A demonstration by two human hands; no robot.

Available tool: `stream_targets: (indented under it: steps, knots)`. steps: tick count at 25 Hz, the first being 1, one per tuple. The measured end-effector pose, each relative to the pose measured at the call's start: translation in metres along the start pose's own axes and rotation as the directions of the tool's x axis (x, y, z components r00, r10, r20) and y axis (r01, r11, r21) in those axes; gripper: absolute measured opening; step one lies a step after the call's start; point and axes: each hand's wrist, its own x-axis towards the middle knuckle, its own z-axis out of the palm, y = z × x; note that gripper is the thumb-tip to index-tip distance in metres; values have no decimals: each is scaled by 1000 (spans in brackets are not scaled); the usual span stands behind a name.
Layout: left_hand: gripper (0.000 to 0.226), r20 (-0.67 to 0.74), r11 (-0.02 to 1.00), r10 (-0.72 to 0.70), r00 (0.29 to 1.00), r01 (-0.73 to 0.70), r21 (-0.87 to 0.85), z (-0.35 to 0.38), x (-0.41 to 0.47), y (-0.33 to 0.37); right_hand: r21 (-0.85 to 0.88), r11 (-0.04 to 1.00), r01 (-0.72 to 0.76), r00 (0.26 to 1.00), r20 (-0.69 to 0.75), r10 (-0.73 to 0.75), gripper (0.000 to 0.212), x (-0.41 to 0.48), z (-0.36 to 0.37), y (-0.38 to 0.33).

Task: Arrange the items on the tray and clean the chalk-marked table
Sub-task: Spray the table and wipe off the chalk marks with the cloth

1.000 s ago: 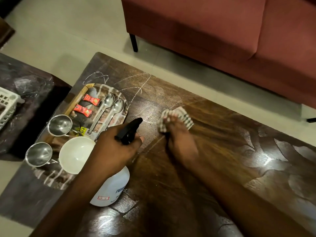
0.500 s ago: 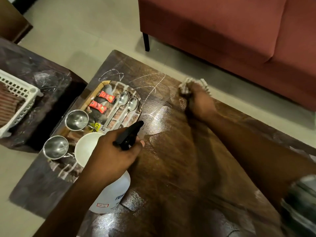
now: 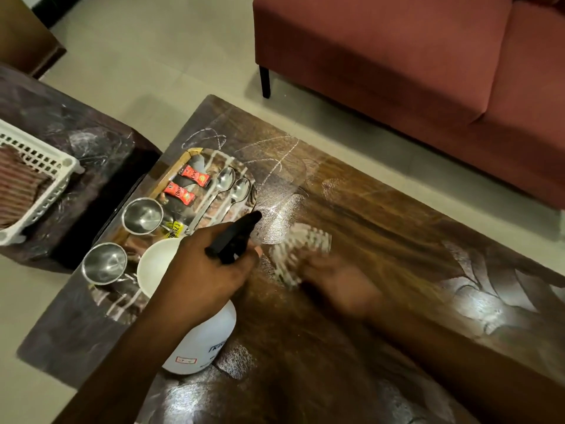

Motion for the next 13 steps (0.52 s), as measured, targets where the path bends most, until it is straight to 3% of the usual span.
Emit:
stream_targets:
  steps: [1, 3, 5, 7, 9, 13]
  knots:
    - [15, 0, 1000, 8, 1000, -8, -7, 1, -2, 1, 22, 983, -180, 980, -84, 181, 55, 10, -14, 25]
    - [18, 2, 1000, 30, 1000, -30, -9, 2, -8, 2, 86, 855, -511, 827, -223, 517, 63, 26, -47, 78]
    - [13, -16, 998, 58, 998, -59, -23, 3, -15, -1, 163, 750, -641, 701, -273, 659, 65, 31, -66, 111]
    - [8, -33, 994, 88, 996, -90, -55, 1, -26, -4, 232, 711, -664, 649, -292, 702, 67, 32, -59, 100]
    - [13, -56, 987, 131, 990, -135, -88, -5, -42, -11, 233, 734, -638, 678, -284, 678, 70, 24, -33, 56]
    - [6, -191, 974, 120, 974, -152, -166, -22, -80, -35, 206, 907, -368, 902, -157, 402, 61, -11, 32, -78]
